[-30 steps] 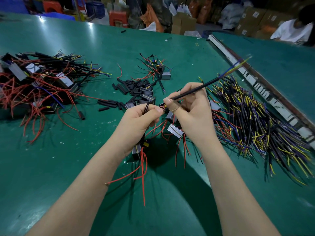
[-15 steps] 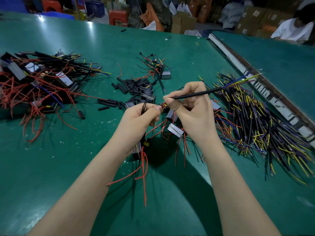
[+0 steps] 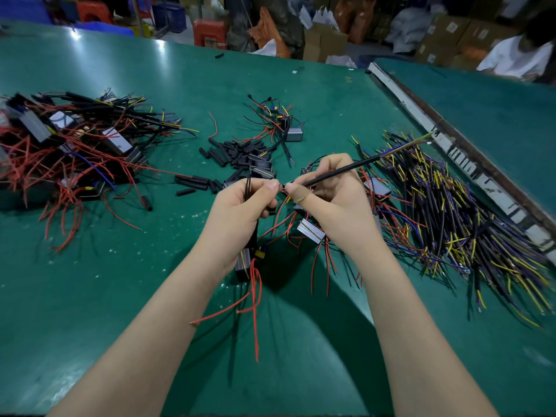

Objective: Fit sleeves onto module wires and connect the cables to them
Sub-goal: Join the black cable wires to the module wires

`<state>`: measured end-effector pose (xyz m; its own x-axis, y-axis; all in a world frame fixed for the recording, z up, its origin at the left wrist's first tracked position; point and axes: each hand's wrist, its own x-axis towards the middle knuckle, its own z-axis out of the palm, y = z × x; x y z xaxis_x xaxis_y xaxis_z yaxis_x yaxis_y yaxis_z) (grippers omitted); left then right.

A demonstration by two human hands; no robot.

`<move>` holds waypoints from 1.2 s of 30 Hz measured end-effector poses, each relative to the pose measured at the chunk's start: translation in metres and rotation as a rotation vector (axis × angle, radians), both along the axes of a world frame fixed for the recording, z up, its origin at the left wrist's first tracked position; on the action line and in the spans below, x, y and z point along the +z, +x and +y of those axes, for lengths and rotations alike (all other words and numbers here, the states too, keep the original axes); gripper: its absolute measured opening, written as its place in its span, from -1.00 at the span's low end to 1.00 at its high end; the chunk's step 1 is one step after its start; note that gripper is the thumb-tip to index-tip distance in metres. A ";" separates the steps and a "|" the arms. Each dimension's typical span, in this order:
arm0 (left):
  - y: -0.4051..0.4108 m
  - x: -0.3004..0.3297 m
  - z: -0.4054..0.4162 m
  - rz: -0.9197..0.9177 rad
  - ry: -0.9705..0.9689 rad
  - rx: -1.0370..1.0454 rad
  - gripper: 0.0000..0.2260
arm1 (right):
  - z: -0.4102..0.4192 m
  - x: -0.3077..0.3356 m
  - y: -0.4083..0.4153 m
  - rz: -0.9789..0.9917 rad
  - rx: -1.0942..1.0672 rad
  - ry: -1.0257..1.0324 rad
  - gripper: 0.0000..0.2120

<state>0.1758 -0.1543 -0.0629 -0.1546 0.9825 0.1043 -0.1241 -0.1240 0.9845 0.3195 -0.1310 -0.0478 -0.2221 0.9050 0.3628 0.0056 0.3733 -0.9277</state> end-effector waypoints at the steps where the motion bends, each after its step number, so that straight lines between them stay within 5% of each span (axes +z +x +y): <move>1: 0.001 0.000 0.000 0.012 0.012 0.011 -0.84 | 0.000 0.000 -0.001 0.013 -0.011 0.003 -0.64; 22: 0.002 0.000 0.000 0.000 0.024 0.044 -0.87 | 0.000 -0.009 -0.019 0.191 -0.252 -0.018 -0.66; 30: 0.001 -0.007 0.000 0.229 0.156 0.056 -0.84 | 0.002 -0.013 -0.019 0.173 -0.250 -0.013 -0.66; 36: 0.001 -0.008 0.001 0.217 0.163 0.063 -0.92 | 0.001 -0.012 -0.018 0.149 -0.252 0.003 -0.66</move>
<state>0.1764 -0.1529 -0.0712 -0.1720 0.9391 0.2976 0.1006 -0.2838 0.9536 0.3013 -0.1303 -0.0597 0.0655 0.9239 0.3771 -0.0381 0.3799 -0.9242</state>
